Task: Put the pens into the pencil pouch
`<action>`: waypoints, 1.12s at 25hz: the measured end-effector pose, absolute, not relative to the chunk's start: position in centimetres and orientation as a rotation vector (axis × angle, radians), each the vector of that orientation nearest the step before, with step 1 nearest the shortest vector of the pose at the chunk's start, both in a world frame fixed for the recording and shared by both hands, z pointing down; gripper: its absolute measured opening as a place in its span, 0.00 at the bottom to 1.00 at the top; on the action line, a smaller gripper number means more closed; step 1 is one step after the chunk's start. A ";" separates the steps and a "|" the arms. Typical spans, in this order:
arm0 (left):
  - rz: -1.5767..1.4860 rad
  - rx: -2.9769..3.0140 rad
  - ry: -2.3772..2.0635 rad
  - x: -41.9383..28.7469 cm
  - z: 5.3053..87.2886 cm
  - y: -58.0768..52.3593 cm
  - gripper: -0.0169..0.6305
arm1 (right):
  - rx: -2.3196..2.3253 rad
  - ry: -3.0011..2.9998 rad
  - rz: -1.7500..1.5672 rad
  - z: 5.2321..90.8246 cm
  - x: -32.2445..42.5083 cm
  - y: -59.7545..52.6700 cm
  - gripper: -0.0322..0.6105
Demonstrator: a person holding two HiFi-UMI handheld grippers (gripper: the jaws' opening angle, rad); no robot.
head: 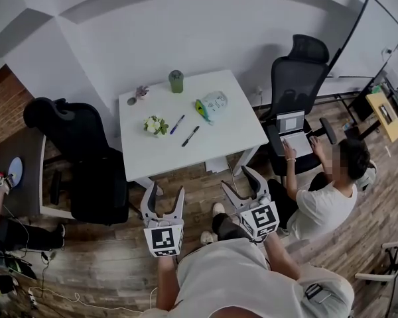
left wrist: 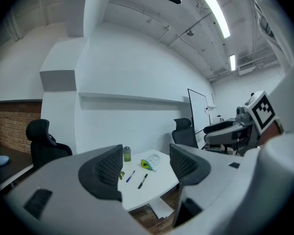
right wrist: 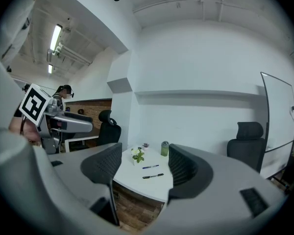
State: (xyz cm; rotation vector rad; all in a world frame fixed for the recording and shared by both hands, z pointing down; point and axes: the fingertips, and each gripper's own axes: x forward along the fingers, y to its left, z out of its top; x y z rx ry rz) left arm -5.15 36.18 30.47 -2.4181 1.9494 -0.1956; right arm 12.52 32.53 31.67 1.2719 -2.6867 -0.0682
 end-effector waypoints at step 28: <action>-0.274 -2.327 2.074 -6.8 31.0 18.3 0.49 | 1.157 -2.741 -0.056 31.8 10.9 12.6 0.52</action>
